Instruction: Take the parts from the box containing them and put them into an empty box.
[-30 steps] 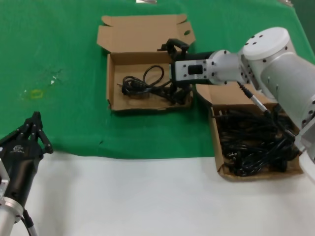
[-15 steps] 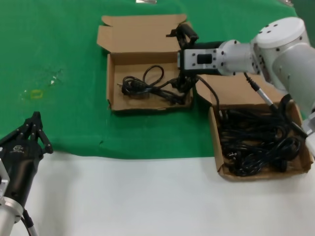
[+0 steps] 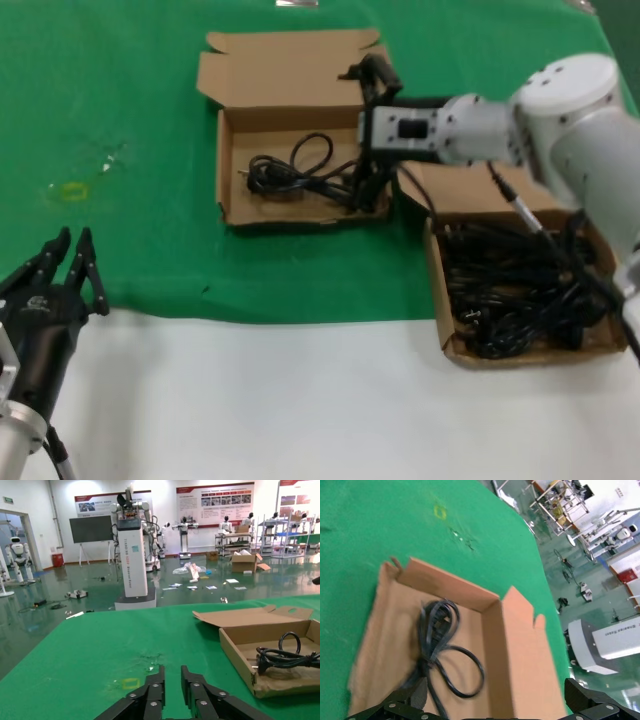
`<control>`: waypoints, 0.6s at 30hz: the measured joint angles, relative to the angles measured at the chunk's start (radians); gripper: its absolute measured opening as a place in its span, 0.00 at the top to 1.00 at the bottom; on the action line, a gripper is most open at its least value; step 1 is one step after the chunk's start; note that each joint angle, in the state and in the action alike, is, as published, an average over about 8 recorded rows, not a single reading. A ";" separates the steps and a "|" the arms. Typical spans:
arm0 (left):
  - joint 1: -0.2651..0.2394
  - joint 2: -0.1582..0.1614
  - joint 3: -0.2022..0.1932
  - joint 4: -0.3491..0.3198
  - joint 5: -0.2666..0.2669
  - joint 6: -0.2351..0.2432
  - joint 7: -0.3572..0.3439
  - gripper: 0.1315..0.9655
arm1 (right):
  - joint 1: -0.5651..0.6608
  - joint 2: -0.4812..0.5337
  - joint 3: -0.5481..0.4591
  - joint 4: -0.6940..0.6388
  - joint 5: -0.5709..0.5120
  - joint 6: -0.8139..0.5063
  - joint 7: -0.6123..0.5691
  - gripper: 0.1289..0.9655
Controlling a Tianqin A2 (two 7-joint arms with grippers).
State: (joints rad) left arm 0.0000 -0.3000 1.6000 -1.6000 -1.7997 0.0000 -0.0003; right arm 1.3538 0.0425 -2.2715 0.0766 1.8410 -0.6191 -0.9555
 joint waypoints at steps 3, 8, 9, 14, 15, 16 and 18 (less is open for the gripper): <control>0.000 0.000 0.000 0.000 0.000 0.000 0.000 0.90 | -0.045 0.008 0.022 0.050 -0.001 0.020 0.032 0.00; 0.000 0.000 0.000 0.000 0.000 0.000 0.000 0.88 | -0.132 0.025 0.065 0.148 -0.004 0.060 0.093 0.00; 0.000 0.000 0.000 0.000 0.000 0.000 0.000 0.86 | -0.150 0.028 0.074 0.169 -0.005 0.069 0.106 0.00; 0.000 0.000 0.000 0.000 0.000 0.000 0.000 0.76 | -0.243 0.046 0.120 0.273 -0.007 0.111 0.172 0.00; 0.000 0.000 0.000 0.000 0.000 0.000 0.000 0.74 | -0.261 0.050 0.130 0.294 -0.008 0.120 0.185 0.00; 0.000 0.000 0.000 0.000 0.000 0.000 0.000 0.74 | -0.280 0.053 0.139 0.315 -0.008 0.128 0.198 0.00; 0.000 0.000 0.000 0.000 0.000 0.000 0.000 0.67 | -0.318 0.060 0.158 0.357 -0.010 0.145 0.224 0.00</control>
State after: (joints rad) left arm 0.0000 -0.3000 1.6001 -1.6000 -1.7998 0.0000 -0.0003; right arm 1.0359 0.1028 -2.1140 0.4332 1.8314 -0.4742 -0.7315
